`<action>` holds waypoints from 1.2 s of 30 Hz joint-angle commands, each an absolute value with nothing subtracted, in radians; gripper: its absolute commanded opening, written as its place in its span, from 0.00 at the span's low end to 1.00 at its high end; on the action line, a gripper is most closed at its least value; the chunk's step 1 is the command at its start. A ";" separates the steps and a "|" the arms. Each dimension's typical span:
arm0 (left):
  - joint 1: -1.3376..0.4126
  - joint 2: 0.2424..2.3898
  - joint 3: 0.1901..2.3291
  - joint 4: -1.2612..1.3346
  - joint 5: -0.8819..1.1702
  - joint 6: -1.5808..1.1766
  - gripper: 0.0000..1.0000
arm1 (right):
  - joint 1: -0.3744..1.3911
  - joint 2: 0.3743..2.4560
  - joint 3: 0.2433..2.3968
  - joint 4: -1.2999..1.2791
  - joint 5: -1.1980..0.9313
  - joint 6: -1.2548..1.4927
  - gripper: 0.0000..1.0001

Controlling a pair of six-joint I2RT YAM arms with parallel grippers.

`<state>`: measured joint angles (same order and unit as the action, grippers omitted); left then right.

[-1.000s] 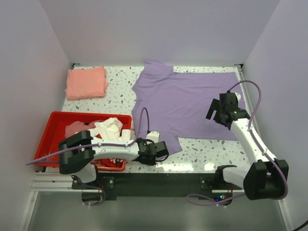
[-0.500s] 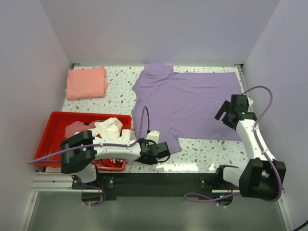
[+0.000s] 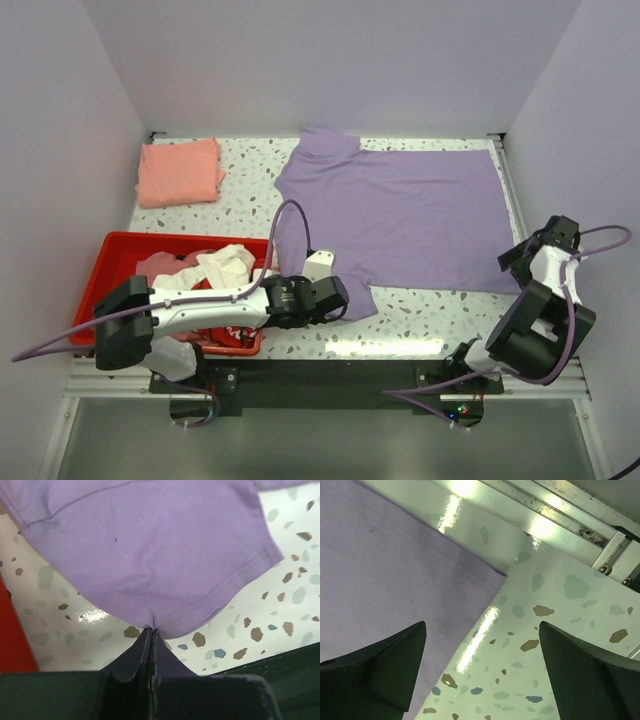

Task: Fold and stack the t-shirts
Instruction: Fold the tshirt

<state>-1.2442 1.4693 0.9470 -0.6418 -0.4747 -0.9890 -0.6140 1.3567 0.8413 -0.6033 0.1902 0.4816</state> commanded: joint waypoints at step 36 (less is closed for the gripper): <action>-1.250 1.241 0.950 -0.793 -0.537 -1.037 0.00 | -0.621 1.563 0.874 -0.495 0.293 0.592 0.18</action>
<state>-1.2354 1.2980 0.9634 -0.7376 -0.5259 -0.9894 -0.6170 1.5753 0.8547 -0.4744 0.2237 0.5892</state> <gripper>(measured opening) 0.017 0.216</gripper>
